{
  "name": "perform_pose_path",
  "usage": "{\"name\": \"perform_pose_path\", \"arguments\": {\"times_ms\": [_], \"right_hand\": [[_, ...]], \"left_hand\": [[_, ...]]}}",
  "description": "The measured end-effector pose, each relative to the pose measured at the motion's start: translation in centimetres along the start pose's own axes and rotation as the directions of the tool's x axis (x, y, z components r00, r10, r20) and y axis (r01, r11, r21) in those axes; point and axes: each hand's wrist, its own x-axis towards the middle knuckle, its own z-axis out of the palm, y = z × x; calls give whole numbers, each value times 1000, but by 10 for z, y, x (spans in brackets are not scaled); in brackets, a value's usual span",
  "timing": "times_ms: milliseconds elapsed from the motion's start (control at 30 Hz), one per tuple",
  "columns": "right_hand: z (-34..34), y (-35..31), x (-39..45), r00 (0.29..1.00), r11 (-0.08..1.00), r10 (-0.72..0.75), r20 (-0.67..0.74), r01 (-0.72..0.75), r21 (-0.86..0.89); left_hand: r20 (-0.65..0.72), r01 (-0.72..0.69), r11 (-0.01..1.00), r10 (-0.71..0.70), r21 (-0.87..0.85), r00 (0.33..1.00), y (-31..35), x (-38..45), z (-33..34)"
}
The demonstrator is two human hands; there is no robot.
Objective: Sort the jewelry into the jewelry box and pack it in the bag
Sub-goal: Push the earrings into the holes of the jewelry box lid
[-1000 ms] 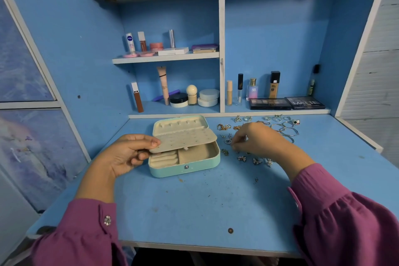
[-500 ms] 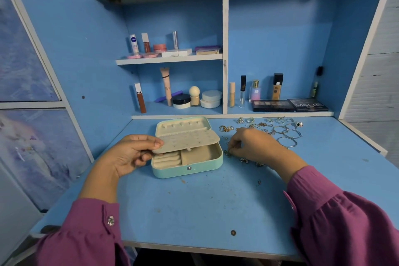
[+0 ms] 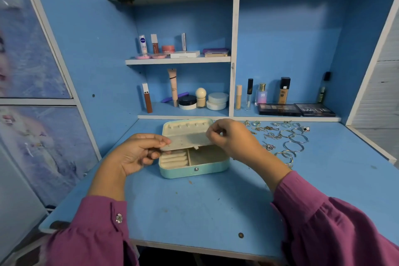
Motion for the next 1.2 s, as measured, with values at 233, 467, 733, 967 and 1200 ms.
{"name": "perform_pose_path", "arguments": {"times_ms": [233, 467, 733, 967, 1200], "right_hand": [[42, -34, 14, 995, 1000, -17, 95, 18, -2], [54, -43, 22, 992, 999, -37, 124, 32, 42], [58, -42, 21, 995, 999, -48, 85, 48, -7], [60, -39, 22, 994, 997, -56, 90, 60, -38], [63, -39, 23, 994, 995, -69, 86, 74, -63]], "left_hand": [[-4, -6, 999, 6, 43, 1000, 1, -3, 3], [4, -14, 1000, 14, 9, 1000, -1, 0, 4], [3, -11, 1000, 11, 3, 1000, 0, -1, 4], [4, -11, 1000, 11, -5, 1000, 0, -1, 5], [1, -11, 1000, 11, 2, 1000, 0, -2, 5]]}}
